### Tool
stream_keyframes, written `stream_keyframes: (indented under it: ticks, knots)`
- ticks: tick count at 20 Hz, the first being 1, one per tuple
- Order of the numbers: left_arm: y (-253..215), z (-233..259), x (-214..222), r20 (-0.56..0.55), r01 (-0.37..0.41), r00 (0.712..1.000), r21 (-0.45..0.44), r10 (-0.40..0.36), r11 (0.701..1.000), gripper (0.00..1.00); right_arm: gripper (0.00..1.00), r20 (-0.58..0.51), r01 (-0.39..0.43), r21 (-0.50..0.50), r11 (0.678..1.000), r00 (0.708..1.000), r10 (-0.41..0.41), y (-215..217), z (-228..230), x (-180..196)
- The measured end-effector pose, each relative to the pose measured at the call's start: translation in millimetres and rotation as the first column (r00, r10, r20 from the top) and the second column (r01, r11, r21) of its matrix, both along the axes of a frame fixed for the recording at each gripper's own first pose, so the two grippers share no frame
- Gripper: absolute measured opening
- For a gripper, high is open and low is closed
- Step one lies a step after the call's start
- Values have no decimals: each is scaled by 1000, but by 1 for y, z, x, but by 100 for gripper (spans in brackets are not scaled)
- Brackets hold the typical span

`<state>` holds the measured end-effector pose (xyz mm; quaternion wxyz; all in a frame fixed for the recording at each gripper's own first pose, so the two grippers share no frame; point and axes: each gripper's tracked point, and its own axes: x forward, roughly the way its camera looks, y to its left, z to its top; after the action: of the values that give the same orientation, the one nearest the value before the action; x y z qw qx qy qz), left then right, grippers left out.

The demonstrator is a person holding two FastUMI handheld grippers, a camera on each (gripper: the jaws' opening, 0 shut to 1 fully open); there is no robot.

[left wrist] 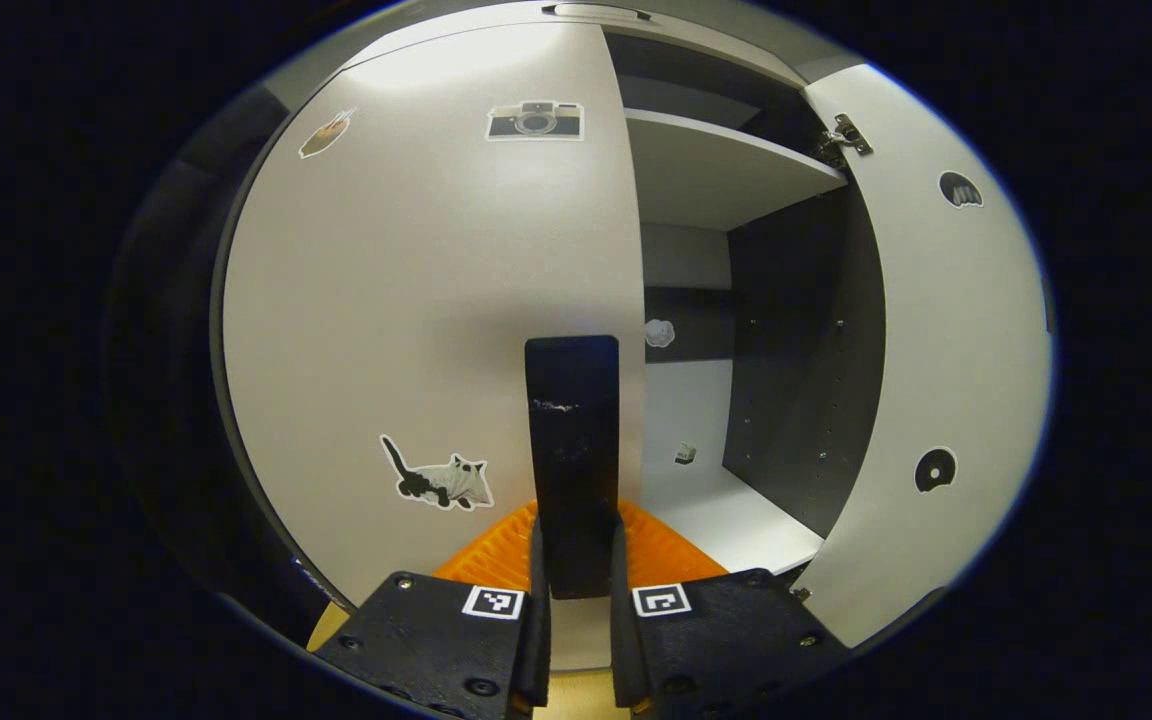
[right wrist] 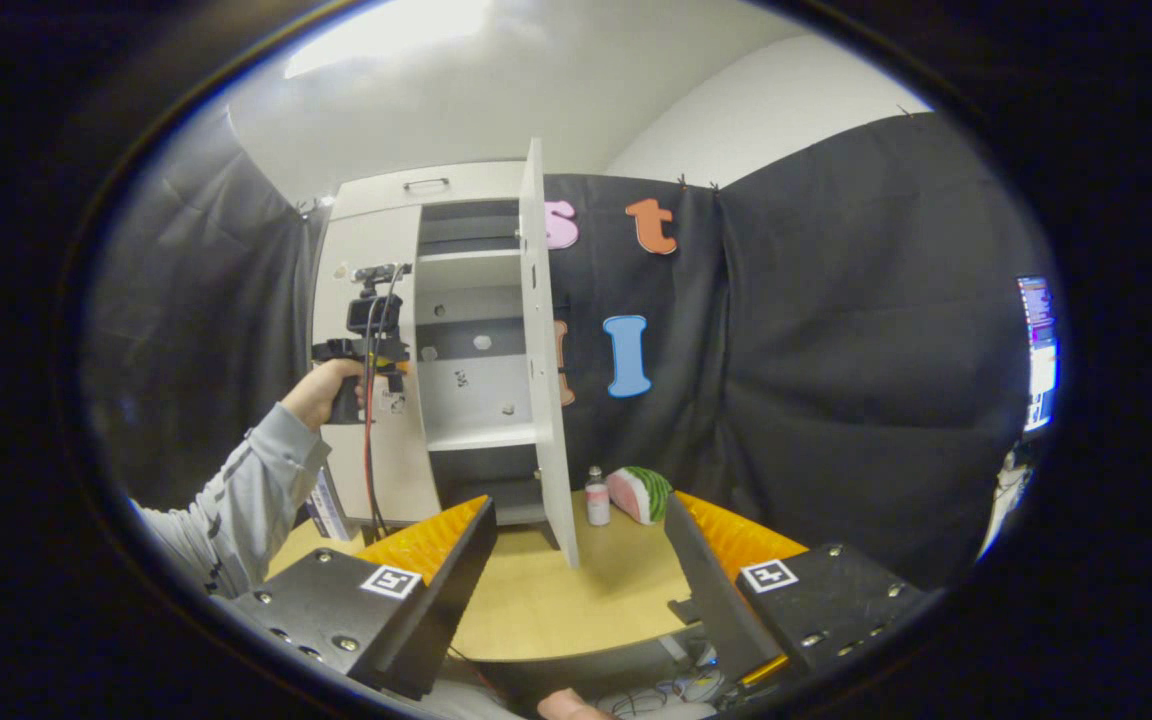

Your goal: Open the right door of the double-door shoe cabinet with the right hand, and open the left door with the left hand.

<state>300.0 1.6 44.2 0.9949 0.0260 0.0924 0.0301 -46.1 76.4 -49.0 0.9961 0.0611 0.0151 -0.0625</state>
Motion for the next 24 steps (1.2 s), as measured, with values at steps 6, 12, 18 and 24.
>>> stream_keyframes:
  ticks: [6, 12, 18, 24]
  knots:
    - [5, -1, -14, -4, 18, 1000, 0, -18, 1000, 25, 100, 19, 4, 22, 1000, 1000, -4, 1, 0, -22]
    - [12, 0, -28, 23, 43, 999, 9, -43, 999, 25, 100, 38, -26, 39, 999, 999, 25, 21, 2, -37]
    - [21, 0, -51, 61, 71, 996, -2, -70, 998, 25, 100, 31, -48, 2, 999, 998, 48, 46, -5, -47]
    - [32, 2, -75, 60, 102, 993, -15, -101, 995, 25, 100, 40, -72, -16, 997, 997, 73, 66, 1, -48]
